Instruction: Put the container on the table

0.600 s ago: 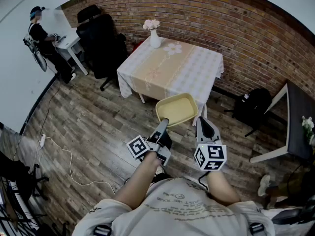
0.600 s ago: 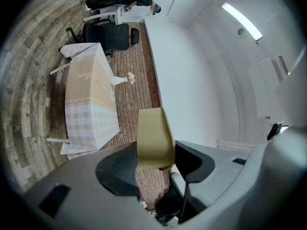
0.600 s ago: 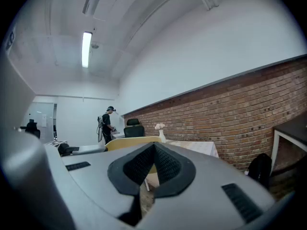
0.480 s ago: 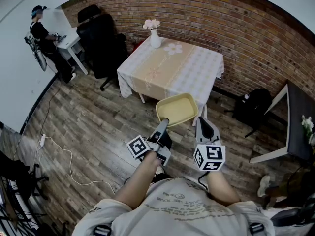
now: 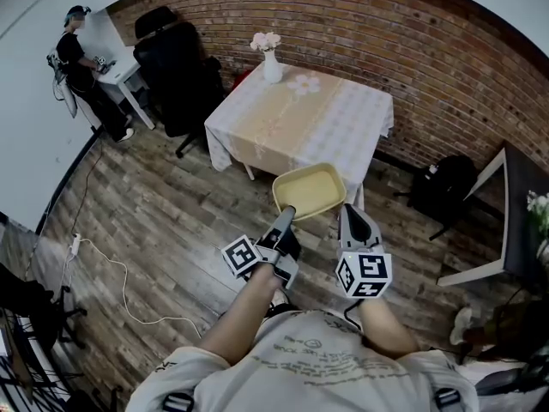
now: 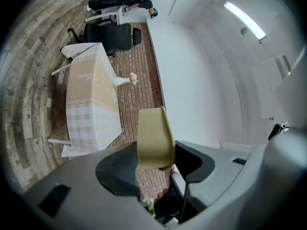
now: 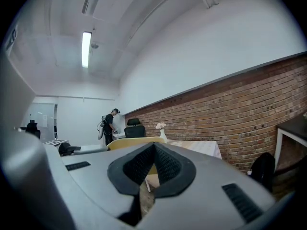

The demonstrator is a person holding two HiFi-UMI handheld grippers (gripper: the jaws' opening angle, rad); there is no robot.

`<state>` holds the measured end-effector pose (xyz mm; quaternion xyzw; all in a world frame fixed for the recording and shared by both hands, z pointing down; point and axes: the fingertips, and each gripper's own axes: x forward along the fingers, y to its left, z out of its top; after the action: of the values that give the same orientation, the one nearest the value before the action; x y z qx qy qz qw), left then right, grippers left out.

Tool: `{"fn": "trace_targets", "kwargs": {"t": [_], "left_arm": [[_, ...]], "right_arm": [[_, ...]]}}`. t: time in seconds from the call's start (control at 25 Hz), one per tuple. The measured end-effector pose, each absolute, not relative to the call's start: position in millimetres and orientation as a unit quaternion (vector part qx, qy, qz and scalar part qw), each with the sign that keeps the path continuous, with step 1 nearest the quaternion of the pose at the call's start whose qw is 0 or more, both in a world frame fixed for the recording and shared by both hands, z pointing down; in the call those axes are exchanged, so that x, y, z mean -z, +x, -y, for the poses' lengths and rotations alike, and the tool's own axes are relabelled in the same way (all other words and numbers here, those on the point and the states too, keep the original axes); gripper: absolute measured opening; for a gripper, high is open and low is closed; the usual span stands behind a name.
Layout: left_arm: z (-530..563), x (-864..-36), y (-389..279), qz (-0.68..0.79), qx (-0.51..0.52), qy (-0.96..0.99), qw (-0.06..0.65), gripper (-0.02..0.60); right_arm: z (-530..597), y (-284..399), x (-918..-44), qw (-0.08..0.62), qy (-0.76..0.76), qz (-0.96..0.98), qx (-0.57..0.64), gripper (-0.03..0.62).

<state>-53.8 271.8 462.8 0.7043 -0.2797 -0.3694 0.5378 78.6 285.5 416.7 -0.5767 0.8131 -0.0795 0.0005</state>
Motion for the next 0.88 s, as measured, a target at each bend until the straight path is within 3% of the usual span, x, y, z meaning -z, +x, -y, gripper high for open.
{"fn": "trace_targets", "kwargs": {"t": [0.88], "left_arm": [[-192,-465,-108,0.256,0.353,0.709,0.555,0.233]], "right_arm": [[-217,14,-422,-0.014,-0.598,-0.797,0.080,0.002]]}}
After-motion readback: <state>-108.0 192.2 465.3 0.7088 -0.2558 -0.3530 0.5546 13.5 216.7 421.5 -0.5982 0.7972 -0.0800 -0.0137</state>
